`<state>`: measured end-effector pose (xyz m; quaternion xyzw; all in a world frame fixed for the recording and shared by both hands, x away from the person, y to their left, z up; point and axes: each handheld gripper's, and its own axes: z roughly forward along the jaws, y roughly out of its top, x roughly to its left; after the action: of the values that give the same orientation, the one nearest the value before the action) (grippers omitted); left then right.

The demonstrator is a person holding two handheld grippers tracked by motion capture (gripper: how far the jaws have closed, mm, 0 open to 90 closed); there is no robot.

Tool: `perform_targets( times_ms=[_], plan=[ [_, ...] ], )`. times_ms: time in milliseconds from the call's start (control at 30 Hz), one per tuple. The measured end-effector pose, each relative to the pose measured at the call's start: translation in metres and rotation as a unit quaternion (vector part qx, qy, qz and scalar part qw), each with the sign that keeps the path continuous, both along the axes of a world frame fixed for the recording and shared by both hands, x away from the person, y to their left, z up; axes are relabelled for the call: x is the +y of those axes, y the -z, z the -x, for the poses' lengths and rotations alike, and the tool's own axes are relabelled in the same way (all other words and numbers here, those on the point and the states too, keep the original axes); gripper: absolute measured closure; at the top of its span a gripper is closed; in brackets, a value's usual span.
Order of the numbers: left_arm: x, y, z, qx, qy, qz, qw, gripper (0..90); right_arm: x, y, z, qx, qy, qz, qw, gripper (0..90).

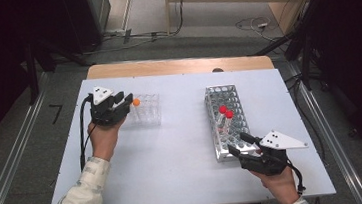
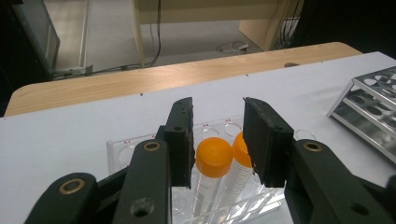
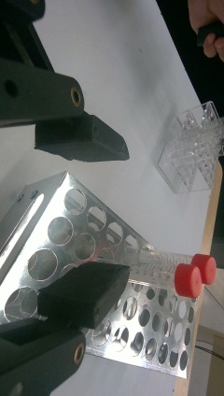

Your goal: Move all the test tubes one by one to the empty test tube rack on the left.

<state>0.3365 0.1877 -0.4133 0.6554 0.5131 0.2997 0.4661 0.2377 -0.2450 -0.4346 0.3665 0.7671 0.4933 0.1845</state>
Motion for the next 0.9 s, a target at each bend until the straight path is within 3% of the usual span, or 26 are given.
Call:
perform_targets(
  times_ms=[167,500,633,900],
  plan=[
    [0.0,-0.003,0.003,-0.001,0.006,0.013,0.9999,59.1,0.0,0.0,-0.001,-0.001,0.003,0.002,1.0,36.8],
    [-0.008,-0.003,0.02,0.009,0.013,0.041,0.999,28.4,0.001,0.003,-0.015,-0.002,0.027,0.007,0.9996,37.1],
    [-0.015,-0.005,0.028,0.01,0.029,0.038,0.9988,24.8,0.007,0.005,-0.028,-0.004,0.036,0.018,0.9992,37.7],
    [-0.019,-0.014,0.039,-0.007,0.04,0.049,0.998,24.8,0.023,0.009,-0.049,0.006,0.07,0.053,0.9962,41.2]
  ],
)
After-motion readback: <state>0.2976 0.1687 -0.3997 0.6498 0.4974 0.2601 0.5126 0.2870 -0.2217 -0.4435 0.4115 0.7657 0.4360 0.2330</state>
